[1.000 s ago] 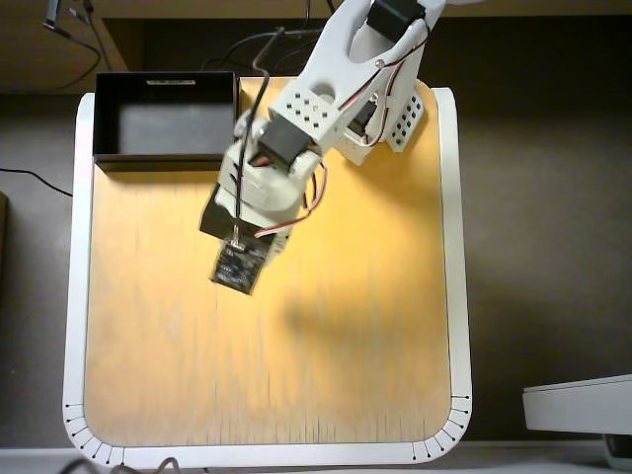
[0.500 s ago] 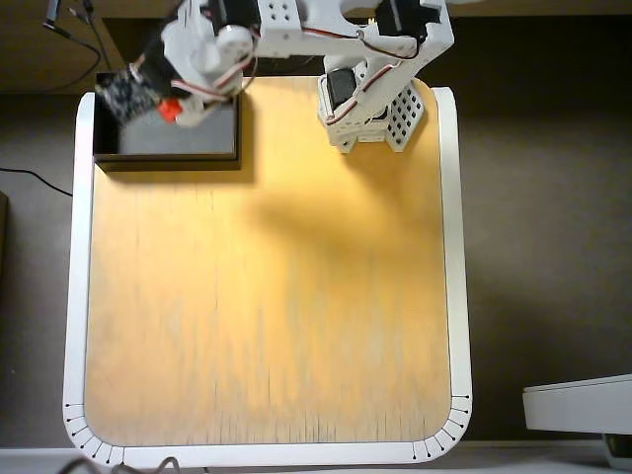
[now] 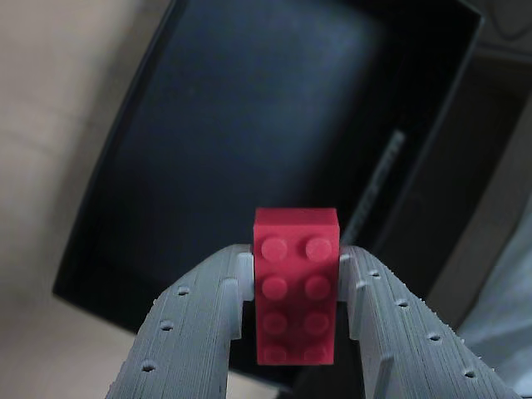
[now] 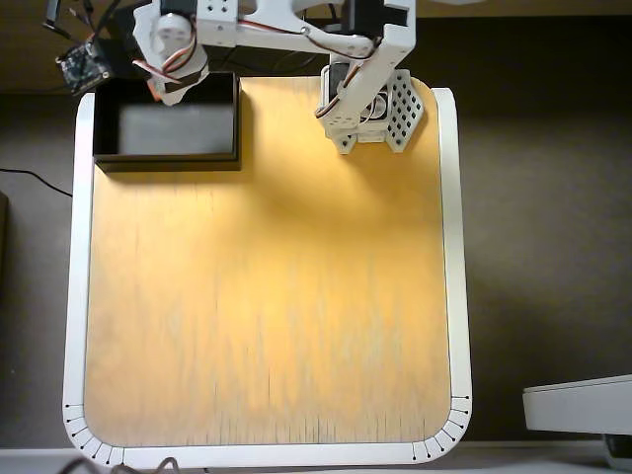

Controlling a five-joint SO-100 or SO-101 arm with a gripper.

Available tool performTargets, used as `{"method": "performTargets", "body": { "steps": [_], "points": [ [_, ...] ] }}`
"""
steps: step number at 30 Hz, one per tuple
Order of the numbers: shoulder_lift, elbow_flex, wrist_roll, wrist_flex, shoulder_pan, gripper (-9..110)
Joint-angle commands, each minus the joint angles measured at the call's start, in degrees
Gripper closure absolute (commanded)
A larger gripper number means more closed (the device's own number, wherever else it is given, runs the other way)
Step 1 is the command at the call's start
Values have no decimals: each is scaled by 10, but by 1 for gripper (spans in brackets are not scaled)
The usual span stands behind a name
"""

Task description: Grasp a lego block and put it in the bin.

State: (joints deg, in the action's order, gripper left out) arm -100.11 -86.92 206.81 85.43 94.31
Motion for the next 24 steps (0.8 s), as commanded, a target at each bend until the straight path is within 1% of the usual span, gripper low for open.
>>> {"method": "performTargets", "body": {
  "steps": [1,8,13,19,24],
  "points": [
    [13,82,-22,-41,16,101],
    [48,81,-54,-64,15,101],
    [74,80,-69,-103,14,101],
    [101,80,-66,-143,13,101],
    [105,80,-65,-147,12,101]
  ]
}}
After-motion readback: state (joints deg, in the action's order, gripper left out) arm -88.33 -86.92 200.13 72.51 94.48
